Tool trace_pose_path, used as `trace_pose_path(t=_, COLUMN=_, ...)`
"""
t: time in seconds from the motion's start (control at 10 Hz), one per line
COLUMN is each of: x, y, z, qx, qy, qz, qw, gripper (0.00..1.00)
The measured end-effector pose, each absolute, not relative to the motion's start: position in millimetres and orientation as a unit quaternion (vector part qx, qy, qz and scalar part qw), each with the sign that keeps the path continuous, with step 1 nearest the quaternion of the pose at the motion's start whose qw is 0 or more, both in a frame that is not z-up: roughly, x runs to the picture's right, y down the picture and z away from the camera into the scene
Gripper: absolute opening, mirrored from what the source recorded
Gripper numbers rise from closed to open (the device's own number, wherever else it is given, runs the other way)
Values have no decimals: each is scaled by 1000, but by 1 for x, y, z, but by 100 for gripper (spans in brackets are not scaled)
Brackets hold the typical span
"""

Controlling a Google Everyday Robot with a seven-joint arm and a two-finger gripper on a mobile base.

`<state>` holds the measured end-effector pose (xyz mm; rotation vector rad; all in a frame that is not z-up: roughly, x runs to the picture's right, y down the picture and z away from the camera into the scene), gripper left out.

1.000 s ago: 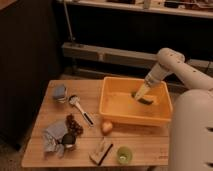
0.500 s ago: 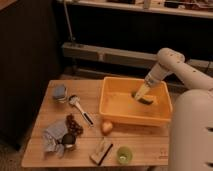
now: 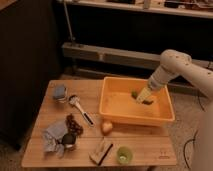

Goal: Place apple in tray

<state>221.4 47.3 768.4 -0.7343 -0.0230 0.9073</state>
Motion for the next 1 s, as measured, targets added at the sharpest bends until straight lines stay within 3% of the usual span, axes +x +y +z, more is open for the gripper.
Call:
trace_pose_path(t=0.2, x=230, y=88, z=723, qx=-334, qy=-14, qz=461, qw=822, gripper=80)
trace_pose_path(t=0.4, x=220, y=126, z=695, qx=-365, qy=-24, qz=444, qw=818, gripper=80)
trace_pose_path(t=1.0, x=214, y=132, z=691, qx=-370, qy=-23, qz=434, qw=821, gripper=80)
